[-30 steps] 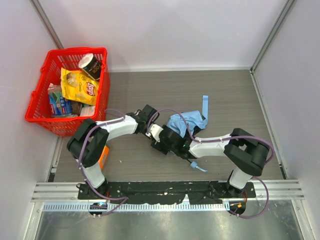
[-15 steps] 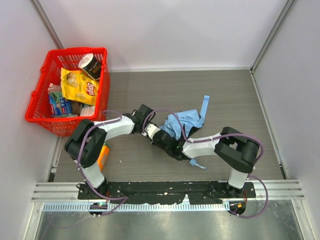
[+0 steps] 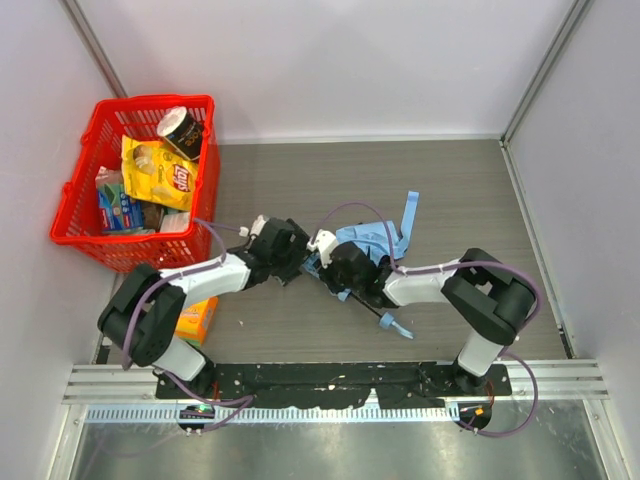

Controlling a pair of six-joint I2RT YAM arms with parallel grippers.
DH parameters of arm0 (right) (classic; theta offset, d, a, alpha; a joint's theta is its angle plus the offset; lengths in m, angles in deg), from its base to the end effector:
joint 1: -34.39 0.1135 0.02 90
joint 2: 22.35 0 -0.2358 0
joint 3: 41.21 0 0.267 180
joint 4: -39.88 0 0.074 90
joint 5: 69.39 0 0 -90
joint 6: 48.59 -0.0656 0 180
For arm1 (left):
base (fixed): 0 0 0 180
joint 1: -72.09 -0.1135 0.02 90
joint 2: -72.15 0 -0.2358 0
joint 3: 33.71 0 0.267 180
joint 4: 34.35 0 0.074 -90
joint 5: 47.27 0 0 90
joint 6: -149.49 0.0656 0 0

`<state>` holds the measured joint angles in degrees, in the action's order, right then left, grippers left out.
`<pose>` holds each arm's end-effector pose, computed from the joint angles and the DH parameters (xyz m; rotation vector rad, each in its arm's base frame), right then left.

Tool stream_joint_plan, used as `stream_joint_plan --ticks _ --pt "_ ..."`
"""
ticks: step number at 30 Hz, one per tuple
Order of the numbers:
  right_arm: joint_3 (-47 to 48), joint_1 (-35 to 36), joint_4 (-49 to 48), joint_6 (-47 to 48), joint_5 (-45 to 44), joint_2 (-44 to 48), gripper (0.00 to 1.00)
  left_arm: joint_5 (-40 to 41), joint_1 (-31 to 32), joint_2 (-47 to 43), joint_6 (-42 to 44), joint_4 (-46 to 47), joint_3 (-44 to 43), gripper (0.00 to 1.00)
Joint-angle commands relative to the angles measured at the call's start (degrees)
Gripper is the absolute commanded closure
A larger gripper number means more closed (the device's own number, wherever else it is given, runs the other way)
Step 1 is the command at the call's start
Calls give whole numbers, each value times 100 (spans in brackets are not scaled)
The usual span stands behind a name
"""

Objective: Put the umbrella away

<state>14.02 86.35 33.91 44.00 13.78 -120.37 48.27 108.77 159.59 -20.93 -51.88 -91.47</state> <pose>0.2281 0.2789 0.0822 -0.9623 2.0117 0.3451 0.2733 -0.1957 0.1146 -0.9989 2.3583 -0.7912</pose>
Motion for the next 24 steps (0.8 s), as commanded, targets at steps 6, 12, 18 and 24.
stream_joint_plan --ticks 6,12,18,24 --pt "-928 -977 -484 -1375 2422 -358 99 -237 -584 -816 458 2614 1347 0" --pt "-770 -1592 -828 -2007 3986 -972 99 -957 -592 -509 212 4063 1788 0" --pt "-524 -2119 -810 -2577 4786 -1404 99 -1379 -566 141 -139 4909 1885 0" --pt "-357 -2410 -1443 -3229 5305 -1677 99 -1152 -356 397 -799 4087 1666 0"
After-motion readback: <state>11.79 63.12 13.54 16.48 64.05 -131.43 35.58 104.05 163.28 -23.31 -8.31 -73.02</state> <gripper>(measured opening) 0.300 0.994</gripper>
